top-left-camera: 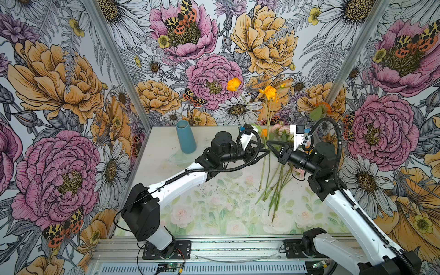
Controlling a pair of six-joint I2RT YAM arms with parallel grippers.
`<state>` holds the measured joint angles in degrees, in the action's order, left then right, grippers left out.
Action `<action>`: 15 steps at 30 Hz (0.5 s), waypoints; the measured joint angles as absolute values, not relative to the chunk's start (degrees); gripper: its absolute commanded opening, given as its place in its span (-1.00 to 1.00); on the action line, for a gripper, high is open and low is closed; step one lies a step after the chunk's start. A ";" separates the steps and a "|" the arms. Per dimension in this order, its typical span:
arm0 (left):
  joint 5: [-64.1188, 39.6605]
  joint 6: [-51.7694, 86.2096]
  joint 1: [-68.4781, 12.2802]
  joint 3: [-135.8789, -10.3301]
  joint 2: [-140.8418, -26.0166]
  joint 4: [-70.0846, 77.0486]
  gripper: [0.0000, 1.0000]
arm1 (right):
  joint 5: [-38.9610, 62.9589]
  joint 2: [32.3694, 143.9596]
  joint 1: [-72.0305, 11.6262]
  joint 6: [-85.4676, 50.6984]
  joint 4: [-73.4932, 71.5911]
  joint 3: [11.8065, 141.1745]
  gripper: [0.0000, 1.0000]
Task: Arrange flowers in a vase
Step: Place the flower in the vase.
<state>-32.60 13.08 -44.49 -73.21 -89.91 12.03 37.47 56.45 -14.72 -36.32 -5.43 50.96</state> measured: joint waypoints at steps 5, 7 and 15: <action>-33.32 13.80 -44.51 -73.63 -90.37 13.30 -0.43 | 37.06 57.47 -15.38 -36.32 -5.58 50.98 -1.00; -33.36 14.02 -44.34 -73.63 -90.59 13.13 -0.61 | 36.40 57.67 -15.35 -36.23 -5.65 50.98 -1.00; -34.11 15.09 -42.92 -73.63 -90.87 13.15 -1.00 | 35.14 57.89 -15.66 -35.14 -5.39 51.66 0.00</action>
